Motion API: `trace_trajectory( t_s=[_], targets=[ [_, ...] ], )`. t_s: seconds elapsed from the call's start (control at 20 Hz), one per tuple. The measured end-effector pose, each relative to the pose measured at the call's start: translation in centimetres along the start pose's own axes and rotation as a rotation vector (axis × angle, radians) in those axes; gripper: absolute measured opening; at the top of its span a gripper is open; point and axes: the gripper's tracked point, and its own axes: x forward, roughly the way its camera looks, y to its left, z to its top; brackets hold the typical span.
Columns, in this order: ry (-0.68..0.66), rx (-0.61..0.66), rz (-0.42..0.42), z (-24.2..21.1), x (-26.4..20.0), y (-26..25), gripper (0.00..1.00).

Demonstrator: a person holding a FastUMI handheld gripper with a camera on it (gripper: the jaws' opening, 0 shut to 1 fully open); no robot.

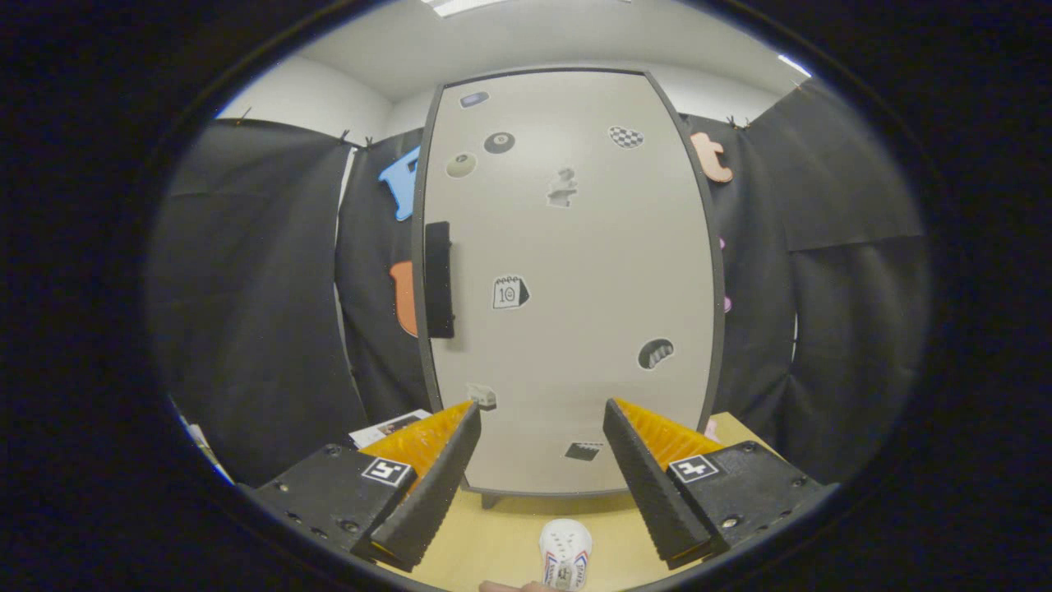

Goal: Open the shoe cabinet door, grab the shoes and put them into the shoe cabinet, then close the shoe cabinet door.

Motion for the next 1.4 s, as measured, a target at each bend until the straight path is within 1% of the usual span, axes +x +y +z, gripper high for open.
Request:
trace_trajectory(
  t_s=[0.15,0.25,0.4,0.5,0.65,0.7,0.75,0.8,0.85,0.9,0.95,1.0,1.05,1.1,1.2,1.3,1.4],
  targets=[
    [-0.053,0.000,0.055,3.6,2.3,2.9,0.99],
    [-0.087,-0.028,0.090,5.4,3.8,5.1,0.99],
    [-0.095,-0.060,0.147,7.0,6.1,8.6,0.99],
    [-0.107,-0.058,0.141,8.0,8.2,9.6,0.99],
    [-0.069,-0.013,0.088,8.0,11.8,9.8,0.95],
    [-0.042,0.007,0.081,7.9,12.8,10.0,0.88],
    [-0.013,0.019,0.076,7.7,13.5,10.0,0.77],
    [0.006,0.047,0.094,8.0,14.2,10.6,0.65],
    [0.009,0.062,0.079,8.2,14.5,10.7,0.53],
    [0.020,0.029,0.056,8.2,14.6,10.5,0.42],
    [0.024,-0.011,0.033,8.2,14.7,10.3,0.40],
    [0.029,-0.033,0.016,8.0,14.7,10.3,0.35],
    [0.028,-0.050,0.012,7.9,14.6,10.2,0.34],
    [0.028,-0.024,0.010,7.9,14.6,10.3,0.30],
    [0.033,-0.021,0.019,7.8,14.1,10.1,0.28],
    [0.041,-0.046,0.045,7.8,13.4,10.0,0.27],
    [0.052,-0.047,0.100,7.6,12.0,9.6,0.26]
  ],
)
